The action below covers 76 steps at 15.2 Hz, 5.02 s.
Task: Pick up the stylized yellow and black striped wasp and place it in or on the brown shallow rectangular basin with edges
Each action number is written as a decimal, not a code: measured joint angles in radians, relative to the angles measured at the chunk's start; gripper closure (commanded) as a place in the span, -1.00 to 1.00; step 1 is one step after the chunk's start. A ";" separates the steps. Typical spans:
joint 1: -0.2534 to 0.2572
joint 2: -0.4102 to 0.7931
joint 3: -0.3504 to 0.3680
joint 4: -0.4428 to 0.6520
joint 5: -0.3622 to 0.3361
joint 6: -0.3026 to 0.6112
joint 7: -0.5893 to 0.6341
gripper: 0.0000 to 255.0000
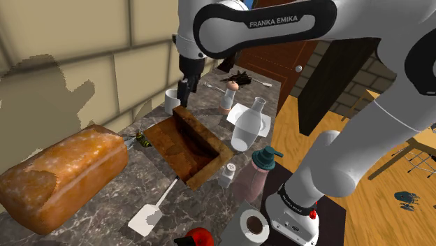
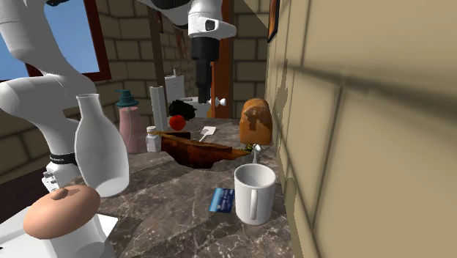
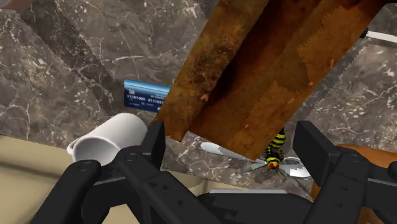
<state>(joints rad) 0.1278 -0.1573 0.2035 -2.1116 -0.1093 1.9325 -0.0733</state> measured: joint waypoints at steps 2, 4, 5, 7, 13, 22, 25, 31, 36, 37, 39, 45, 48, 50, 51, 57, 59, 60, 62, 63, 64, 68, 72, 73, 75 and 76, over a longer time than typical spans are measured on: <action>0.011 0.060 0.019 0.018 -0.027 0.024 0.009 -1.00; 0.023 0.128 0.036 0.051 -0.059 0.039 0.018 -1.00; 0.032 0.166 0.045 0.077 -0.076 0.041 0.026 -1.00; 0.050 0.240 0.061 0.118 -0.112 0.051 0.042 -1.00; 0.114 0.455 0.085 0.249 -0.223 0.063 0.075 -1.00; 0.156 0.616 0.076 0.312 -0.306 0.114 0.096 -1.00; 0.153 0.623 0.071 0.296 -0.313 0.138 0.100 -1.00; 0.153 0.626 0.070 0.296 -0.315 0.142 0.101 1.00; 0.151 0.617 0.067 0.307 -0.323 0.146 0.102 1.00; 0.151 0.617 0.067 0.303 -0.322 0.149 0.103 1.00; 0.151 0.614 0.066 0.293 -0.323 0.155 0.110 1.00; 0.149 0.602 0.075 0.301 -0.304 0.115 0.088 1.00; 0.148 0.580 0.081 0.310 -0.292 0.086 0.077 1.00; 0.146 0.568 0.083 0.321 -0.285 0.065 0.068 1.00; 0.145 0.561 0.084 0.324 -0.282 0.056 0.063 1.00; 0.143 0.524 0.092 0.353 -0.263 -0.005 0.040 1.00; 0.142 0.511 0.094 0.364 -0.256 -0.028 0.032 1.00; 0.143 0.507 0.095 0.371 -0.254 -0.038 0.030 1.00; 0.143 0.498 0.097 0.386 -0.248 -0.060 0.023 1.00; 0.143 0.490 0.098 0.390 -0.245 -0.072 0.019 1.00; 0.142 0.487 0.098 0.397 -0.243 -0.081 0.014 1.00; 0.141 0.471 0.101 0.429 -0.234 -0.126 -0.001 1.00; 0.143 0.458 0.103 0.463 -0.227 -0.171 -0.013 1.00; 0.143 0.455 0.104 0.472 -0.225 -0.182 -0.016 1.00; 0.138 0.430 0.105 0.457 -0.218 -0.189 -0.024 1.00; 0.130 0.399 0.105 0.418 -0.211 -0.178 -0.029 1.00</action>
<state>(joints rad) 0.2581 0.2422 0.3083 -1.6934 -0.3198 1.7543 -0.1022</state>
